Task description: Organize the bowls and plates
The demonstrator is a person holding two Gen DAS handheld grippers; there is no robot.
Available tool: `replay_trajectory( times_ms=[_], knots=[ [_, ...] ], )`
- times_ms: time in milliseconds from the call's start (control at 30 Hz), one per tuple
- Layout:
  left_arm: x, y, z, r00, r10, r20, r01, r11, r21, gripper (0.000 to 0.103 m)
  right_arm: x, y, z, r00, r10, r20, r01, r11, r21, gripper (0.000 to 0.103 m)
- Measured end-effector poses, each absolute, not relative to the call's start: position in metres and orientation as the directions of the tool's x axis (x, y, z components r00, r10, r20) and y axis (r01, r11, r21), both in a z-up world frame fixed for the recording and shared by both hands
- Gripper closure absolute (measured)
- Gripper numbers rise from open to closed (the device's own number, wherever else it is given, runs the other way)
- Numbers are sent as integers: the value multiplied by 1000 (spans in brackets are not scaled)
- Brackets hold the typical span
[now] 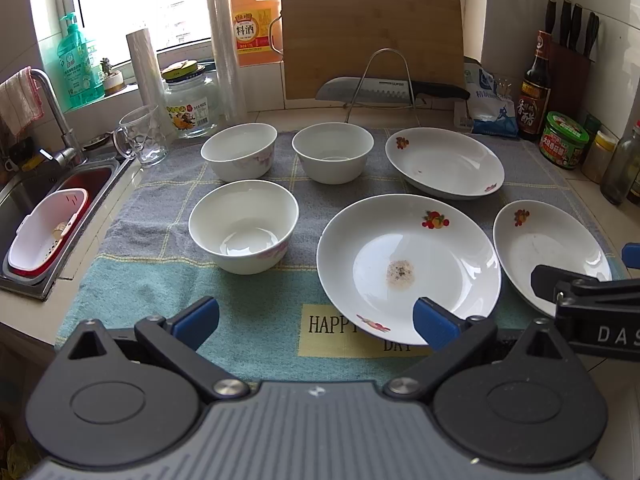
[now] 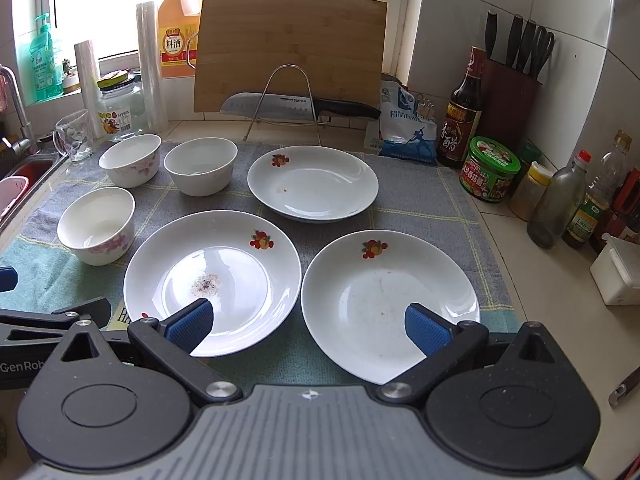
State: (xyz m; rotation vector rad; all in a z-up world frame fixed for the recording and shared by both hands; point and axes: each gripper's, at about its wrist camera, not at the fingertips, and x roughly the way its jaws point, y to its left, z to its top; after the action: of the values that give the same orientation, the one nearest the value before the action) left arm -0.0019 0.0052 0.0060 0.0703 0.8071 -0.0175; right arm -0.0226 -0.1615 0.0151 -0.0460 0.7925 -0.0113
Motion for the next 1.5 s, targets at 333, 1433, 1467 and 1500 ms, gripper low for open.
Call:
replay_trajectory(
  times_ms=[333, 1433, 1467, 1500],
  knots=[
    [-1, 6, 8, 693, 12, -721, 44, 997, 59, 1, -23, -161, 18, 704, -29, -710, -7, 999, -48, 0],
    [0, 8, 10, 696, 12, -718, 45, 997, 61, 1, -25, -159, 20, 708, -32, -705, -7, 999, -53, 0],
    [1, 8, 10, 696, 12, -718, 45, 997, 61, 1, -25, -159, 20, 709, -32, -705, -7, 999, -53, 0],
    [1, 8, 10, 697, 12, -717, 45, 997, 60, 1, -25, -159, 21, 709, -32, -705, -7, 999, -53, 0]
  ],
)
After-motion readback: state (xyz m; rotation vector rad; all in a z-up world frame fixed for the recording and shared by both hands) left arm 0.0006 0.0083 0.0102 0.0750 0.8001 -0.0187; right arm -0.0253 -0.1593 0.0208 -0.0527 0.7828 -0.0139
